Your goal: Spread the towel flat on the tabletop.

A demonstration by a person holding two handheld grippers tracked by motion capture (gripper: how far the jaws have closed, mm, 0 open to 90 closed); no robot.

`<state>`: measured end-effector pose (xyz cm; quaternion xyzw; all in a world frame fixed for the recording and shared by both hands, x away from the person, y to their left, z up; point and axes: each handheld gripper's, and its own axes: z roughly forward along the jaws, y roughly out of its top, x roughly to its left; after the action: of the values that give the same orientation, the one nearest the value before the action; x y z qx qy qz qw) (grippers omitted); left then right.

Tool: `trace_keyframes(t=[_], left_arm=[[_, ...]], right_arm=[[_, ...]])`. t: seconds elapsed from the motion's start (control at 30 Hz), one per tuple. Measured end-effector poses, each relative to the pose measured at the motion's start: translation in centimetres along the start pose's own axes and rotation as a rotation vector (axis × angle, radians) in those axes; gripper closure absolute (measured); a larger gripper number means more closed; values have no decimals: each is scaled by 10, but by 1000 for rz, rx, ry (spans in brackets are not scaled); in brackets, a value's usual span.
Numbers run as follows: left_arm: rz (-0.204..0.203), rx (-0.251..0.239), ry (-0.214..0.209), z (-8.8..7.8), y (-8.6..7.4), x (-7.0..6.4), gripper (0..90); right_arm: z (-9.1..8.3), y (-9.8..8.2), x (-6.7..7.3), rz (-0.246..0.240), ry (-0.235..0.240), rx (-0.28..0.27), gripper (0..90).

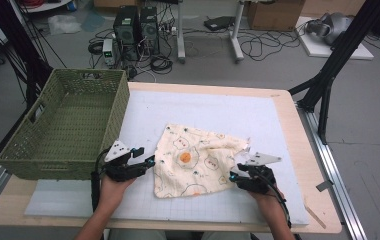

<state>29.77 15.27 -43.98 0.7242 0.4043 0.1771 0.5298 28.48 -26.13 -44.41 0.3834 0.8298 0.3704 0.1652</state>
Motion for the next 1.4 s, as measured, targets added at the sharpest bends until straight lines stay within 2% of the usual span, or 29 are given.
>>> trace_keyframes(t=[0.03,0.07,0.13,0.2,0.23,0.27,0.33,0.4,0.57,0.67,0.73,0.77,0.8,0.87,0.97,1.07,1.13,1.23,1.3,1.33,1.37,1.4], left_arm=[[0,0,0,0,0,0,445],[-2,0,0,0,0,0,445],[-1,2,2,0,-1,1,445],[-3,5,5,0,-1,1,445],[-4,5,5,0,-1,2,445],[-3,6,5,0,-1,2,445],[-5,5,8,-1,-2,2,445],[-6,2,11,-2,-2,3,445],[-12,1,14,-2,-2,5,445],[-12,1,10,-1,-2,4,444],[-7,5,7,0,-2,2,443],[-7,6,5,0,-2,1,443],[-5,9,1,1,-2,1,442],[-5,13,-2,2,-2,-1,441],[-9,27,-14,4,-3,-2,439],[-35,39,-72,7,-3,-5,431],[-29,56,-91,10,-3,-9,429],[-16,90,-113,16,-4,-15,428],[-14,126,-133,20,-5,-18,422],[-10,140,-139,21,-5,-19,419],[-8,149,-146,22,-6,-20,418],[-8,154,-149,24,-6,-21,419]], right_arm=[[5,1,5,-18,2,18,551],[7,2,8,-30,1,3,580],[8,3,9,-16,22,9,660],[7,4,8,-7,59,20,784],[6,5,10,-20,69,34,835],[5,6,12,-41,59,43,845],[2,8,17,-103,6,67,850],[-5,6,18,-136,-57,91,850],[-35,-5,7,-84,-169,113,844],[-42,-16,10,-110,-212,187,833],[-46,-23,10,-90,-188,186,782],[-50,-25,9,-66,-179,164,743],[-54,-24,7,-37,-181,134,665],[-59,-23,0,19,-208,72,516],[-61,-19,-9,73,-221,-11,411],[-52,-14,-15,76,-231,-32,414],[-42,-10,-18,82,-224,-21,446],[-25,-5,-21,90,-175,7,497],[-13,-4,-21,103,-119,32,532],[-8,-4,-19,98,-104,62,553],[-7,-5,-18,90,-106,48,624],[-8,-5,-18,93,-80,49,673]])
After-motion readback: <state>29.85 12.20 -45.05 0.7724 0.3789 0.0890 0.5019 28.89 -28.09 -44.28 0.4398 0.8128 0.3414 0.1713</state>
